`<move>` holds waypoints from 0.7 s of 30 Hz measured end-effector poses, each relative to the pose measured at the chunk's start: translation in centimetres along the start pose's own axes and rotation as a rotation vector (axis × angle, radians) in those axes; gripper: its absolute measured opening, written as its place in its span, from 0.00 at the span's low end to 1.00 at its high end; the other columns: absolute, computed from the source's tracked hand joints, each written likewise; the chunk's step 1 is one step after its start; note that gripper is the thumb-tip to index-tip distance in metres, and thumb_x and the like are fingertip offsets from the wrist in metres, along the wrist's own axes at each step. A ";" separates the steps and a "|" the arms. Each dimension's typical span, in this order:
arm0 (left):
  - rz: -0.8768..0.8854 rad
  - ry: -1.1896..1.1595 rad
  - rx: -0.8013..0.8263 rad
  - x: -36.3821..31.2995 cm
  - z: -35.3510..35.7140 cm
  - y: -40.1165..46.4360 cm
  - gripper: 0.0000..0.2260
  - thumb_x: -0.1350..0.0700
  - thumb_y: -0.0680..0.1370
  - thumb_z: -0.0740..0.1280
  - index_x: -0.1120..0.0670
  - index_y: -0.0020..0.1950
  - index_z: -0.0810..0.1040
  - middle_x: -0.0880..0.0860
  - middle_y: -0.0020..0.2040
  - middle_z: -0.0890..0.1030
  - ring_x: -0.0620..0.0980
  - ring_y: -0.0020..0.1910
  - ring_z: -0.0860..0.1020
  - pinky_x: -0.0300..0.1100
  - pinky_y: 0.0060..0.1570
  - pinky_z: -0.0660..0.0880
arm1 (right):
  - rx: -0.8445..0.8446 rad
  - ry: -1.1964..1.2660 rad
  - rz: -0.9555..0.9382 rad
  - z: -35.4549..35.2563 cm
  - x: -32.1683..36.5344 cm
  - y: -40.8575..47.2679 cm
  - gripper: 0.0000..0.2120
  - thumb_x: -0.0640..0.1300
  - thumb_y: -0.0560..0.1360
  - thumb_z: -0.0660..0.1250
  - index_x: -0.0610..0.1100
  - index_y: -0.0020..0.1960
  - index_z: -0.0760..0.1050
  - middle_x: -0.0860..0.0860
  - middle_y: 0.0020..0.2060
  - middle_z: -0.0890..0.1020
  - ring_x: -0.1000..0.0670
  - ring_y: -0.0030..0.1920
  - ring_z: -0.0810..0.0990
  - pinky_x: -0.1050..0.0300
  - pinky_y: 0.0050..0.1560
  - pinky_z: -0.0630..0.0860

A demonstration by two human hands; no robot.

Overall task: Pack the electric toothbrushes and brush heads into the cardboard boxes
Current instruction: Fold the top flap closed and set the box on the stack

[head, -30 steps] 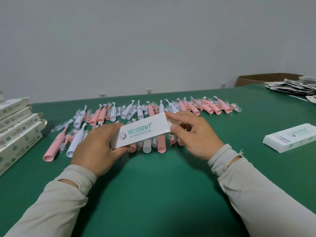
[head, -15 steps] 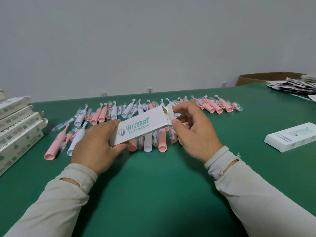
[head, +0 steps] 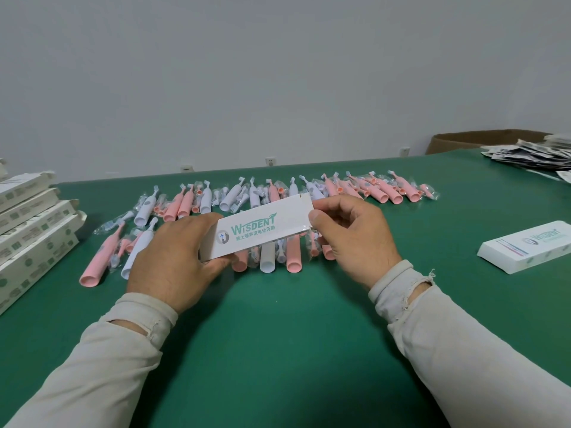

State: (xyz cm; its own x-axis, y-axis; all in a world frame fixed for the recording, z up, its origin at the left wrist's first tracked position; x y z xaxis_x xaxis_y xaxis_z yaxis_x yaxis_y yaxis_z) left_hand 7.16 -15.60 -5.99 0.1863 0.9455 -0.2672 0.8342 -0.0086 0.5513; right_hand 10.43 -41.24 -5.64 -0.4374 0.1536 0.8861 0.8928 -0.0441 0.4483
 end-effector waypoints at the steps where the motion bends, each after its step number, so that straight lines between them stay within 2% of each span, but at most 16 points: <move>1: 0.001 0.002 0.000 0.0 0.0 0.0 0.26 0.47 0.70 0.76 0.44 0.67 0.74 0.49 0.56 0.80 0.52 0.52 0.73 0.51 0.47 0.73 | 0.005 -0.012 -0.004 0.0 0.0 0.0 0.04 0.41 0.76 0.72 0.47 0.49 0.84 0.55 0.41 0.86 0.56 0.39 0.81 0.53 0.45 0.81; 9: 0.002 0.007 -0.003 -0.1 0.0 0.0 0.26 0.45 0.70 0.75 0.44 0.66 0.74 0.47 0.54 0.79 0.48 0.49 0.69 0.47 0.43 0.70 | 0.034 -0.072 -0.051 0.1 0.5 -0.3 0.07 0.42 0.77 0.70 0.50 0.52 0.85 0.65 0.36 0.83 0.62 0.37 0.79 0.63 0.44 0.74; 13: -0.001 -0.002 -0.008 -0.1 -0.1 0.0 0.26 0.46 0.71 0.76 0.44 0.67 0.74 0.47 0.55 0.79 0.48 0.49 0.69 0.47 0.44 0.70 | 0.086 -0.072 -0.054 0.3 0.9 -0.6 0.15 0.42 0.72 0.66 0.50 0.57 0.85 0.64 0.42 0.83 0.60 0.40 0.78 0.60 0.46 0.74; 15: -0.003 -0.005 -0.008 -0.1 -0.1 0.0 0.26 0.45 0.71 0.75 0.45 0.67 0.74 0.47 0.54 0.79 0.48 0.49 0.70 0.47 0.44 0.70 | 0.107 -0.079 -0.078 0.5 1.3 -0.7 0.19 0.43 0.69 0.64 0.56 0.54 0.84 0.62 0.48 0.83 0.59 0.45 0.80 0.59 0.52 0.76; 17: -0.006 -0.003 -0.004 -0.1 -0.1 0.0 0.26 0.44 0.70 0.75 0.44 0.67 0.73 0.46 0.54 0.79 0.48 0.50 0.70 0.47 0.45 0.70 | 0.120 -0.087 -0.107 0.7 1.7 -0.9 0.20 0.43 0.67 0.63 0.66 0.48 0.81 0.65 0.49 0.82 0.60 0.50 0.80 0.60 0.57 0.76; 21: -0.005 0.013 0.010 0.0 0.0 0.1 0.27 0.44 0.71 0.75 0.44 0.69 0.73 0.47 0.57 0.79 0.48 0.51 0.70 0.47 0.45 0.70 | 0.130 -0.101 -0.126 0.8 1.9 -0.9 0.22 0.42 0.68 0.63 0.70 0.46 0.80 0.69 0.49 0.81 0.61 0.50 0.80 0.63 0.58 0.75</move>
State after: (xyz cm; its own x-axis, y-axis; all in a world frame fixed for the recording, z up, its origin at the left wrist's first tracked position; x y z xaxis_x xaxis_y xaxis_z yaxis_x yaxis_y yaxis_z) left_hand 7.22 -15.59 -5.99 0.1748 0.9498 -0.2596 0.8405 -0.0066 0.5418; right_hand 8.91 -40.12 -4.49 -0.5395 0.2484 0.8045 0.8408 0.1084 0.5303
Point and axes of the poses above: each hand's wrist, its own y-axis towards the middle knuckle, its own z-axis out of the palm, x = y × z, the point moved 5 cm from there along y, towards the middle knuckle
